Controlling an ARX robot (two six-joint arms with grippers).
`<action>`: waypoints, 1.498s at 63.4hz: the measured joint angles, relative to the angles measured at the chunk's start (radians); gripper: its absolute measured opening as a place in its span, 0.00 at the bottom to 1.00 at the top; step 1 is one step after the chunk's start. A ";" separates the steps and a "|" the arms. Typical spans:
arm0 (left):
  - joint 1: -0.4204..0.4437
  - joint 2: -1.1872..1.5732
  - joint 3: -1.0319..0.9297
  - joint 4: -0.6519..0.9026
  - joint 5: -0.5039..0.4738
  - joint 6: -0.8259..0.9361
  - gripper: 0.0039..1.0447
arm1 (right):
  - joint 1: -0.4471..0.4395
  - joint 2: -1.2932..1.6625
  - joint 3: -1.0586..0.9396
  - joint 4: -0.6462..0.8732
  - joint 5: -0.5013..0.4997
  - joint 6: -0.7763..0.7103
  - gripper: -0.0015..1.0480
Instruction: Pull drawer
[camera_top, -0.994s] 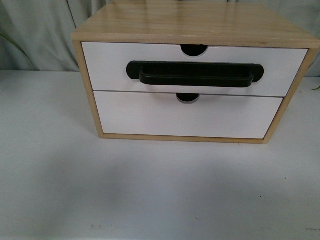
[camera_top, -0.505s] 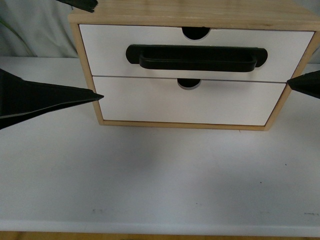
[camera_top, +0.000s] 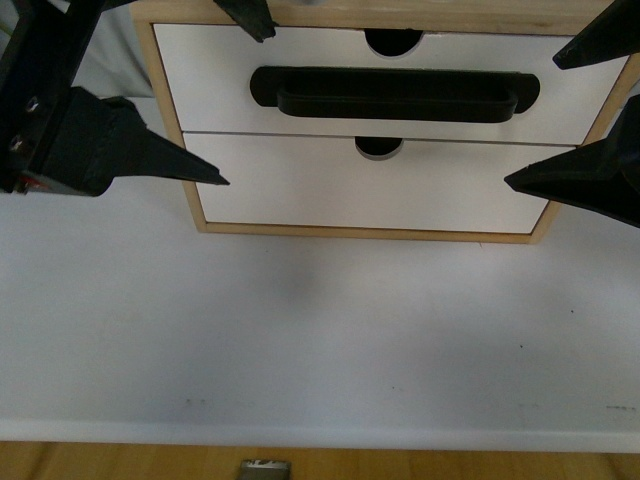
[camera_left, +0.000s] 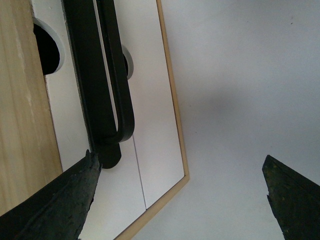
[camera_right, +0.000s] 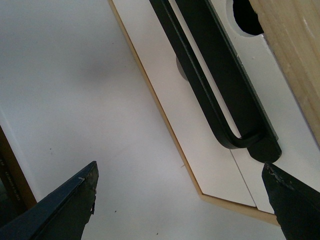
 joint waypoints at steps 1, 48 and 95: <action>-0.005 0.005 0.010 -0.008 -0.011 0.005 0.94 | 0.000 0.003 0.003 0.000 -0.002 -0.002 0.91; -0.125 0.140 0.161 -0.084 -0.082 -0.024 0.94 | 0.021 0.117 0.061 0.061 -0.014 0.008 0.91; -0.096 0.243 0.215 -0.080 -0.126 -0.013 0.94 | 0.074 0.183 0.142 0.077 -0.052 0.062 0.91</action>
